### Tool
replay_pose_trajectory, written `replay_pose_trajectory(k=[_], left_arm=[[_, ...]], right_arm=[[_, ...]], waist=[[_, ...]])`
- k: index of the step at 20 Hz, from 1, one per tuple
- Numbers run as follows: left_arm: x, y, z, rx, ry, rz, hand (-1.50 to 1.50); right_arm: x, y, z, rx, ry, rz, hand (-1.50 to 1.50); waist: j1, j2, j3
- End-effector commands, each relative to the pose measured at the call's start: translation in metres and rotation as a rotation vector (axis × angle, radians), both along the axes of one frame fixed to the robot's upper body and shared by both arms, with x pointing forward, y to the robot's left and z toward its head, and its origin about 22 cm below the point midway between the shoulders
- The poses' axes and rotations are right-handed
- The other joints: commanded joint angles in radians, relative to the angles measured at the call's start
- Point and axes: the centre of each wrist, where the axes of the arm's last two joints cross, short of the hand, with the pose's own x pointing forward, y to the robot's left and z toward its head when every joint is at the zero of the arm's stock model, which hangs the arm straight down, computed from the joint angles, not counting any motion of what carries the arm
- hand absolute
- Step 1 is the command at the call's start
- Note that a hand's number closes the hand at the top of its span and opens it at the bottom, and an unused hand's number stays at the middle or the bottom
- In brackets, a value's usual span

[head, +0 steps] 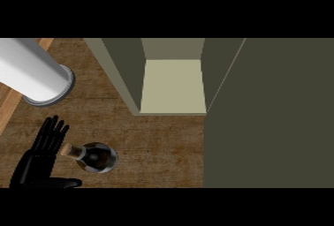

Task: Pick up the wine, place it into the cabinet and close the cabinet

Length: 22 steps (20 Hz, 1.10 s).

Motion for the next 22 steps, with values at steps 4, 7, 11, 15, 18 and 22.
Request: replay_pose_trajectory(k=[4,7,11,15,18,22], left_arm=[[0.002,0.0,-0.024,-0.028,0.036,-0.041,-1.5],[-0.001,0.002,-0.032,-0.029,0.058,-0.033,-1.5],[-0.005,-0.004,-0.057,-0.019,0.069,-0.041,-1.5],[0.01,-0.016,-0.052,-0.029,0.074,-0.043,-1.5],[0.018,-0.029,-0.07,-0.019,0.05,-0.05,-1.5],[-0.002,-0.011,-0.088,-0.041,0.082,-0.034,-1.5]], right_arm=[[-0.009,-0.01,-0.013,-0.003,-0.009,0.027,-1.5],[-0.001,0.006,0.005,0.008,-0.019,0.004,-1.5],[0.001,0.002,-0.003,0.027,-0.023,0.002,-1.5],[-0.005,0.015,-0.009,0.0,-0.026,0.002,-1.5],[-0.009,0.009,-0.006,-0.005,-0.006,0.009,-1.5],[0.008,-0.006,-0.005,0.01,-0.028,-0.01,-1.5]], waist=[[-0.001,0.0,0.001],[0.003,0.0,0.0],[0.001,0.0,0.0],[0.002,0.0,0.0],[-0.001,0.0,0.0],[0.001,0.001,0.0]])
